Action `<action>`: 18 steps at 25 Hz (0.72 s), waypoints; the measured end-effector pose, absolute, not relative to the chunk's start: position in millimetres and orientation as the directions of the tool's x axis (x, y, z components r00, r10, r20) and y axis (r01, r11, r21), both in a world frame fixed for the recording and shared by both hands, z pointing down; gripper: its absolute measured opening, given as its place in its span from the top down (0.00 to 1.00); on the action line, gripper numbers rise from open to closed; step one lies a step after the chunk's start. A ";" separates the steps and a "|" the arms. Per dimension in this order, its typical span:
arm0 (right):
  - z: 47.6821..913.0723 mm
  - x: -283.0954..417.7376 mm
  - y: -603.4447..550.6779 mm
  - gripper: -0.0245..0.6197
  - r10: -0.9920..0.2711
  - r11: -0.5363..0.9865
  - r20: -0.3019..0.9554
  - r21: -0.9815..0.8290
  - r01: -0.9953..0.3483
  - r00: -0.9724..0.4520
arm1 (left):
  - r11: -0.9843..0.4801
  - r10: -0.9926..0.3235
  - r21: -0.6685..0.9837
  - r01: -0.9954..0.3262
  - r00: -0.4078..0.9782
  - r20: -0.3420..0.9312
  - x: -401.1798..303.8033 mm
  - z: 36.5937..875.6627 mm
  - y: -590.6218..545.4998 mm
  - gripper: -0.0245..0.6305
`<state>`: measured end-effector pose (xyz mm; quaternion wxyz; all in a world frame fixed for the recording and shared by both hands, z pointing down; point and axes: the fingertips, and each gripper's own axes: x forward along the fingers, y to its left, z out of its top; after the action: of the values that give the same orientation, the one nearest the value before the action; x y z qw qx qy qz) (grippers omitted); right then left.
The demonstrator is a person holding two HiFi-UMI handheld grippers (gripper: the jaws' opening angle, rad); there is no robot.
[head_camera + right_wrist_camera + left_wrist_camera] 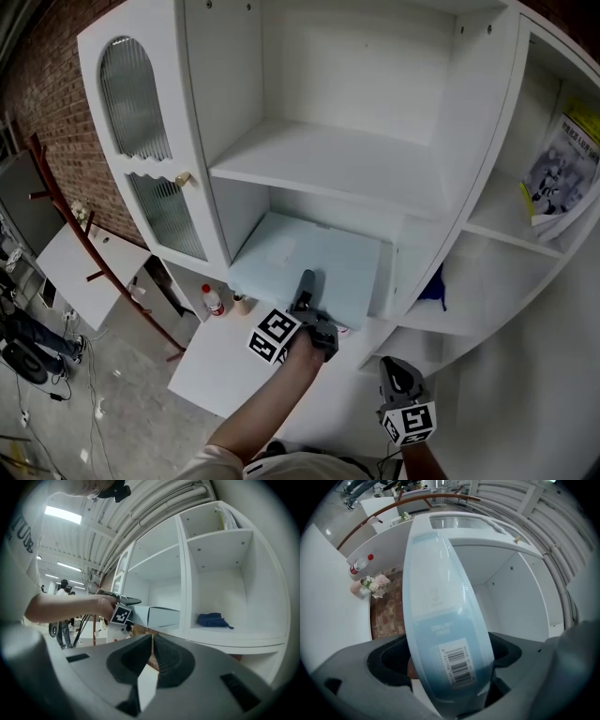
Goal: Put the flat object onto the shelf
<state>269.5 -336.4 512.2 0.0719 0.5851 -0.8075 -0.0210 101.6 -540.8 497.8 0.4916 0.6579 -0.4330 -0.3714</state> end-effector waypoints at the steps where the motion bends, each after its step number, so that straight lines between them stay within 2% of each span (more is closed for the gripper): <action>1: 513.0 267.6 -336.5 0.91 -0.947 0.317 0.094 0.119 -0.941 -0.308 | -0.146 -0.934 0.971 -0.189 0.349 -0.072 99.1 497.2 -540.8 0.26; 4: 513.4 262.5 -336.9 0.91 -0.945 0.323 0.095 0.122 -0.939 -0.313 | -0.172 -0.927 0.968 -0.181 0.363 -0.097 93.2 493.7 -536.6 0.26; 7: 513.0 260.7 -337.2 0.91 -0.945 0.323 0.095 0.122 -0.939 -0.313 | -0.225 -0.913 0.947 -0.230 0.388 -0.123 88.4 488.8 -525.9 0.26; 14: 513.7 252.7 -337.7 0.91 -0.943 0.329 0.095 0.121 -0.937 -0.319 | -0.355 -0.878 0.842 -0.407 0.455 -0.150 78.6 487.2 -496.6 0.26; 18: 511.5 245.2 -337.4 0.91 -0.940 0.338 0.089 0.126 -0.933 -0.329 | -0.430 -0.869 0.693 -0.579 0.473 -0.143 71.4 482.9 -483.7 0.26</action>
<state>245.2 -337.4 511.5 0.0727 0.5748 -0.8146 -0.0258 71.4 -483.7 482.9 0.2902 0.8077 -0.4483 -0.2498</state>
